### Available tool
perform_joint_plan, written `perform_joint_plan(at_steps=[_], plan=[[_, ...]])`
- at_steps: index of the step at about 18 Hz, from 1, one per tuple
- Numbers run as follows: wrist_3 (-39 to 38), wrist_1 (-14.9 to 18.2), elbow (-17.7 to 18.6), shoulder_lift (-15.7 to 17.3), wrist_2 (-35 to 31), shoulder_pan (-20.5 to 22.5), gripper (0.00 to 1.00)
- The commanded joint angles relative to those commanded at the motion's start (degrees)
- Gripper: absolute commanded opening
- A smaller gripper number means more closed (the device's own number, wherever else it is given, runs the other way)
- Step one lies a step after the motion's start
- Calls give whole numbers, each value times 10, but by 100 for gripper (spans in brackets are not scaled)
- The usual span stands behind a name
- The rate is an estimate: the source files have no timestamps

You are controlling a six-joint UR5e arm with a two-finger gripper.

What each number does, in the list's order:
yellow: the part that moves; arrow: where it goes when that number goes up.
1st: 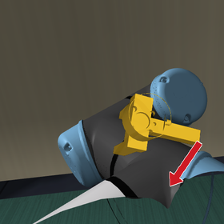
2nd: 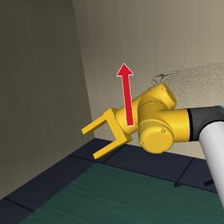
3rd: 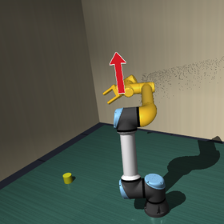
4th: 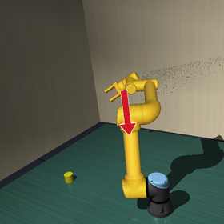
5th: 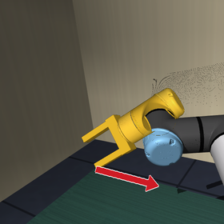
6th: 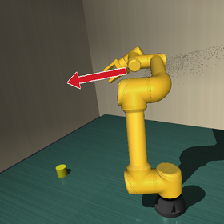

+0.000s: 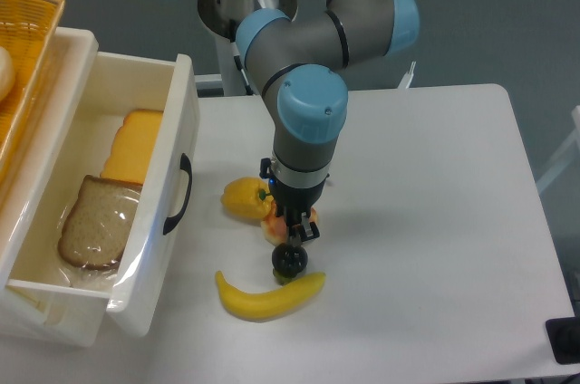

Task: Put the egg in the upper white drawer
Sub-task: 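Lower the gripper onto the small brown egg and close it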

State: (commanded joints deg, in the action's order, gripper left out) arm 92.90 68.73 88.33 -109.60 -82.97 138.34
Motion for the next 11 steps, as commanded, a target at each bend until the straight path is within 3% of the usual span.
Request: perform_joint_plan(at_steps=[11], plan=[[-17,0,-11,4,-3,5,24]])
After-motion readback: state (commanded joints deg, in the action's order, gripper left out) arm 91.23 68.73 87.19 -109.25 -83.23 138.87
